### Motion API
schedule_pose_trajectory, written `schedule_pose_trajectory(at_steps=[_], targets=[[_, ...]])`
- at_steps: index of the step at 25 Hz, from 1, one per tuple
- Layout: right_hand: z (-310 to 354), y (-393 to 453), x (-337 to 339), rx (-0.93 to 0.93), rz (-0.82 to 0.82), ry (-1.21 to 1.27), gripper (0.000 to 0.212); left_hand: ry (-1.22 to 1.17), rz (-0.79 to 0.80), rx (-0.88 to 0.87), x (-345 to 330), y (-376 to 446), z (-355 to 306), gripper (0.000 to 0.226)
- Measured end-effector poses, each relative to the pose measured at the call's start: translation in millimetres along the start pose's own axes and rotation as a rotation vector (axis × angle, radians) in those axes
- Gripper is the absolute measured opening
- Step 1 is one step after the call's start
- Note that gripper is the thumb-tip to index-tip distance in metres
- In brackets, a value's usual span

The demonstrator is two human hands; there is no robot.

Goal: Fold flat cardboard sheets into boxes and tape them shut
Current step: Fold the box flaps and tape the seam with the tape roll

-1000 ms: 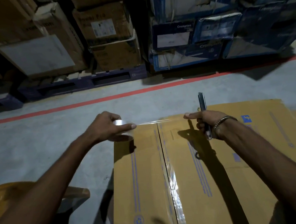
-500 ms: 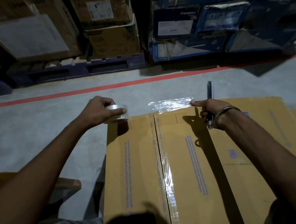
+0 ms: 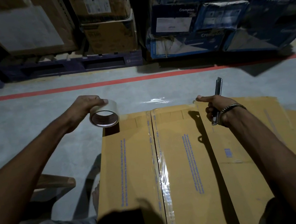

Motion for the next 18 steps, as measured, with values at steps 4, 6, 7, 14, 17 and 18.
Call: schedule_pose_trajectory(at_steps=[4,6,7,14,17,18], targets=[[0.6,-2.4,-7.7,0.012,0.005,-0.028,0.030,0.229,-0.092,0.017,12.1,1.0,16.3,0.047],[0.6,-1.3,-13.8,0.005,0.009,-0.025,0.030,0.352,-0.168,0.014,24.1,2.9,20.3,0.055],[1.4,-0.7,-15.4,0.008,0.004,-0.023,0.029,0.469,-0.221,-0.009,29.9,4.4,18.6,0.061],[5.8,8.9,-6.3,0.011,-0.021,-0.004,0.034,0.218,-0.152,-0.010,32.1,0.8,26.4,0.034],[3.8,9.6,-3.7,0.010,-0.009,-0.021,0.034,0.263,-0.126,-0.056,35.4,0.6,29.7,0.036],[2.9,10.8,-3.5,0.010,-0.007,-0.023,0.033,0.354,-0.127,-0.057,35.7,1.6,33.8,0.039]])
Point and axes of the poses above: each hand's wrist, its own y-axis towards the middle knuckle, its own x-axis out of the back of the hand, z = x × y, the point moved 8 cm from there along y, towards the middle knuckle, and after that the axes turned 11 degrees about -z, right-handed, at the moved point
